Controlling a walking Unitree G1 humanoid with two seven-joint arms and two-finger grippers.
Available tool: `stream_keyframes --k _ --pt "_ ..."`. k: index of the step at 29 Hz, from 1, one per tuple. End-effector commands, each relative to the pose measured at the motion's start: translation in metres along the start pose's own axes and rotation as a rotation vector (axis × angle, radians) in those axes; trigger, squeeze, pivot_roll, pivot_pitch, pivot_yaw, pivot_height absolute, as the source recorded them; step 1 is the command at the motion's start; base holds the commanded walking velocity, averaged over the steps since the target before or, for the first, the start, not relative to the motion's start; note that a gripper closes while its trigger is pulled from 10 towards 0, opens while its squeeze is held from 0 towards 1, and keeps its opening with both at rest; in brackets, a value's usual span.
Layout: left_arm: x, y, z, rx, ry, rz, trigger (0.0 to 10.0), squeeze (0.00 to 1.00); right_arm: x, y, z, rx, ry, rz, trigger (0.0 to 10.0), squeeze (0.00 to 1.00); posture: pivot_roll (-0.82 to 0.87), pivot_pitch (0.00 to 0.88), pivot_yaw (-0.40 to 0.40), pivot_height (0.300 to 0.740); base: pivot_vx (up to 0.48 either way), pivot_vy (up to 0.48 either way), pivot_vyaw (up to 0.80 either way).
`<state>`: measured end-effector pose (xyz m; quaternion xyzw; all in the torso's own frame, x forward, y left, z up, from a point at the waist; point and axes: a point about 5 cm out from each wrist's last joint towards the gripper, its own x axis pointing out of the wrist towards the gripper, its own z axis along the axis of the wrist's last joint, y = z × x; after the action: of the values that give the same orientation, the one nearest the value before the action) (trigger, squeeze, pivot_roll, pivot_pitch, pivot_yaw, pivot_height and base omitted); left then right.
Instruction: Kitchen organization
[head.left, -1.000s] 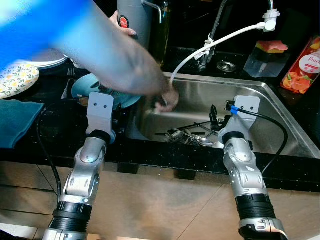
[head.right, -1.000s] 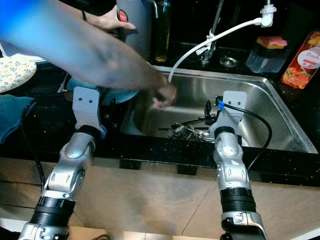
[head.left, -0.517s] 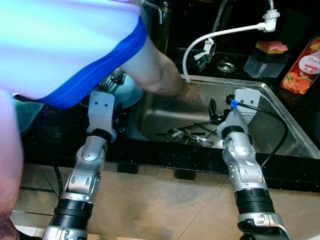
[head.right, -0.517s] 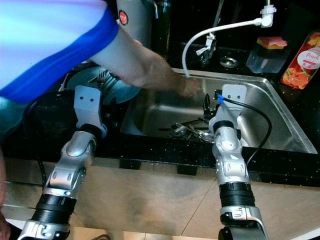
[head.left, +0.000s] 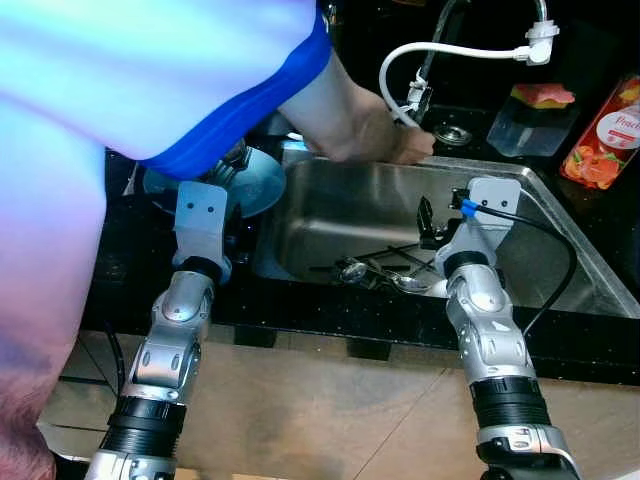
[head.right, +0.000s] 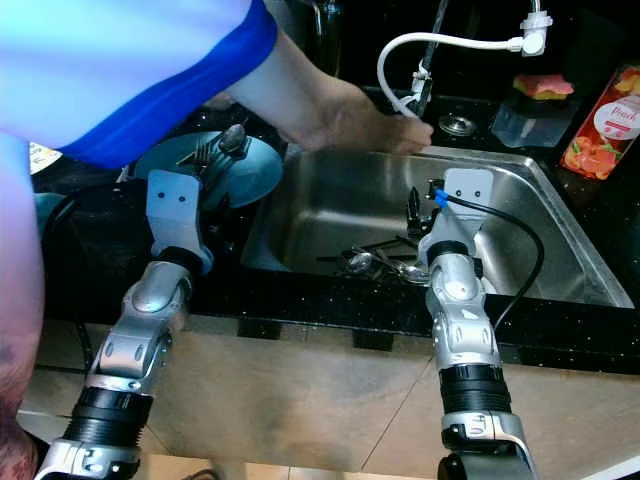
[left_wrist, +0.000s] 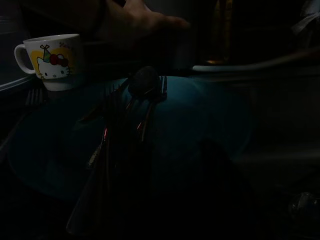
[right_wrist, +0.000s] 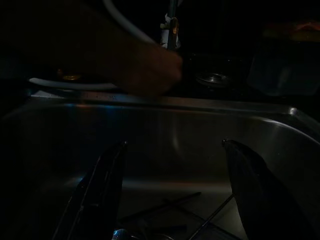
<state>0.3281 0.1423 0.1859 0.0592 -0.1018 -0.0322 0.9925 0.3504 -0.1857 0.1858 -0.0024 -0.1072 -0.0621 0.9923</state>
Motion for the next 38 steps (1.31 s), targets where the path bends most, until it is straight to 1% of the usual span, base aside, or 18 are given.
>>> stream_keyframes --k 1,5,38 --pt "0.0005 -0.0027 -0.0024 -0.002 0.008 0.002 10.0 0.00 0.0012 -0.0032 0.0019 0.005 -0.001 -0.008 10.0 0.00 0.23 0.000 -0.077 0.740 0.000 0.000 0.00" --pt "-0.0002 -0.0048 -0.0019 -0.004 0.006 -0.002 10.0 0.00 0.0005 -0.0036 0.0018 0.006 -0.002 -0.009 10.0 0.00 0.23 0.000 -0.078 0.740 0.000 0.000 0.00" --pt "-0.0005 -0.0054 -0.0026 0.002 0.016 -0.011 10.0 0.00 -0.0007 0.0010 0.0023 0.017 -0.002 -0.009 10.0 0.00 0.23 0.013 -0.068 0.740 0.000 0.000 0.00"
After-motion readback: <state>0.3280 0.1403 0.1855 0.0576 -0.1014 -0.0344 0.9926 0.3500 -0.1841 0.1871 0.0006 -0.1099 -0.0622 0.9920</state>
